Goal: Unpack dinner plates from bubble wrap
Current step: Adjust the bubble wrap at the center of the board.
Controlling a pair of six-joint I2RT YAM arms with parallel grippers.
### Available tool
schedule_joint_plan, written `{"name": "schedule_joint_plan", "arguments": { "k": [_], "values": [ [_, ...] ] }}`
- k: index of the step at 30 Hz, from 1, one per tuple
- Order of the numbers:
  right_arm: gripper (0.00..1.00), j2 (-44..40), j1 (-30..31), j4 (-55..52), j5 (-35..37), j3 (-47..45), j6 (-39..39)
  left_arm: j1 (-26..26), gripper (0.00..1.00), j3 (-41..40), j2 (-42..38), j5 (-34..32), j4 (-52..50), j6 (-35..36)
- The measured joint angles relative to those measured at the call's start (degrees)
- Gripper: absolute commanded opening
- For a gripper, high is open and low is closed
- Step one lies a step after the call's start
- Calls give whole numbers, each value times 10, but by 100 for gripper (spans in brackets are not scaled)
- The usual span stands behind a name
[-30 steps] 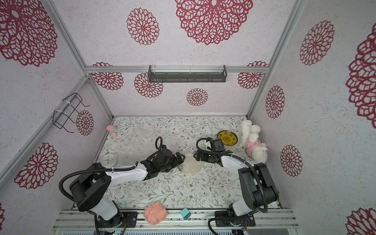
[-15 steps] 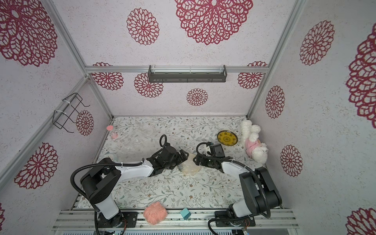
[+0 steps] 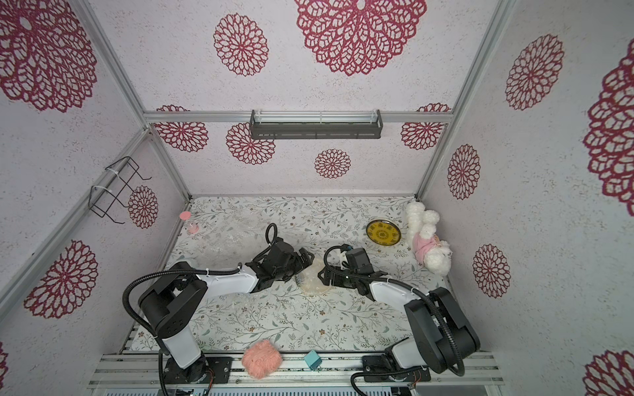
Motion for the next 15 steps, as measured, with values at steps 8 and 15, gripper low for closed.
{"name": "schedule_joint_plan", "arguments": {
  "k": [8,15],
  "values": [
    [90,-38,38,3,34,-24,25,43,97,28,-1,27,-9,40],
    [99,-90,38,-99,86,15,-14,64,97,1,-82,32,-65,67]
  ]
}}
